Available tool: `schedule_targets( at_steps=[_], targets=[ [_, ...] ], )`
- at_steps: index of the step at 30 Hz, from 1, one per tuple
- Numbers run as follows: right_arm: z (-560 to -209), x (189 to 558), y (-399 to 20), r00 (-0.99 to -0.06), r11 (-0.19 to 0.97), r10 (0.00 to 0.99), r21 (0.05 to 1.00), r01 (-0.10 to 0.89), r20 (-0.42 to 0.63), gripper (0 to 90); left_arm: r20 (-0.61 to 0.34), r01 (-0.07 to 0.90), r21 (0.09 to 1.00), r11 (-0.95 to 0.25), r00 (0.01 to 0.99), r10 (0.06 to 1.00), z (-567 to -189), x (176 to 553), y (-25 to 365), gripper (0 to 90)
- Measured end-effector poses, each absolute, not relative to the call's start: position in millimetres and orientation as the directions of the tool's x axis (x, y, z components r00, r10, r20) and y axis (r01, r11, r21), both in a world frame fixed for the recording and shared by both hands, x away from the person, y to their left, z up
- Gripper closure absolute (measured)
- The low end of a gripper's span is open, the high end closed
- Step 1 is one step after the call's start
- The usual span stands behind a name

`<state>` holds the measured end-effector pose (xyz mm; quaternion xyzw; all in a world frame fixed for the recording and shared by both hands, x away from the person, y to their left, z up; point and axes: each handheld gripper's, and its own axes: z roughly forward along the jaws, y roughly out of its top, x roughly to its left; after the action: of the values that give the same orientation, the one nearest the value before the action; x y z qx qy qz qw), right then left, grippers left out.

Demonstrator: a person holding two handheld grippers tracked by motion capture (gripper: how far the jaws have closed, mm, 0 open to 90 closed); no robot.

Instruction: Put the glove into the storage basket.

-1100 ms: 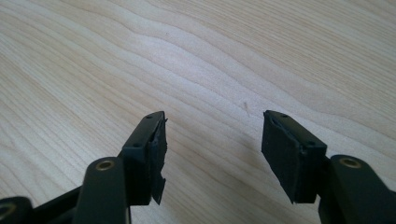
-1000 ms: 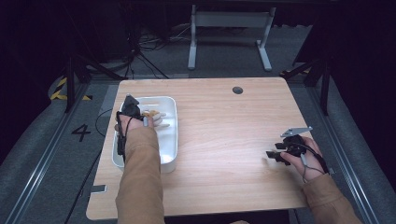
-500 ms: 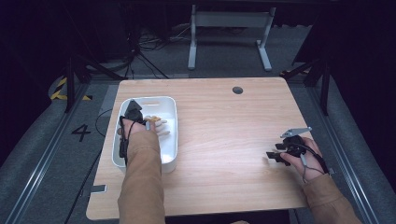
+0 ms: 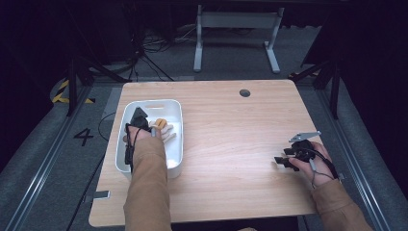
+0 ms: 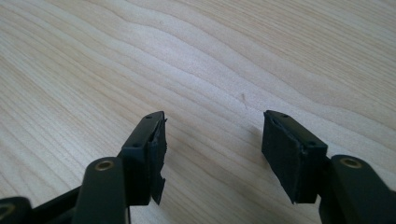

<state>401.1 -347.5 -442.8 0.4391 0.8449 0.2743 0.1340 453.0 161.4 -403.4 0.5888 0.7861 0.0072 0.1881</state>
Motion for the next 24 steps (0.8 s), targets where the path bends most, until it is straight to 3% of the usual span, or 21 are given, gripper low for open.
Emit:
schedule_targets(
  at_steps=[6, 8, 11, 24],
  targets=[
    [-443, 402, -349, -0.575, 0.459, 0.818, 0.584, 0.669, 0.016, 40.6, -0.272, 0.929, 0.226, 0.294, -0.23, 0.935, -409, 454, 157, 59.3],
    [-444, 402, -349, -0.574, 0.458, 0.818, 0.587, 0.668, 0.016, 40.5, -0.26, 0.934, 0.24, 0.264, -0.201, 0.945, -409, 454, 155, 47.6],
    [-444, 402, -348, -0.572, 0.453, 0.82, 0.585, 0.673, 0.023, 40.3, -0.228, 0.944, 0.193, 0.269, -0.224, 0.948, -409, 456, 149, 17.7],
    [-443, 402, -349, -0.583, 0.448, 0.812, 0.604, 0.659, 0.035, 39.9, -0.192, 0.953, 0.223, 0.206, -0.164, 0.968, -403, 457, 136, 18.0]
  ],
)
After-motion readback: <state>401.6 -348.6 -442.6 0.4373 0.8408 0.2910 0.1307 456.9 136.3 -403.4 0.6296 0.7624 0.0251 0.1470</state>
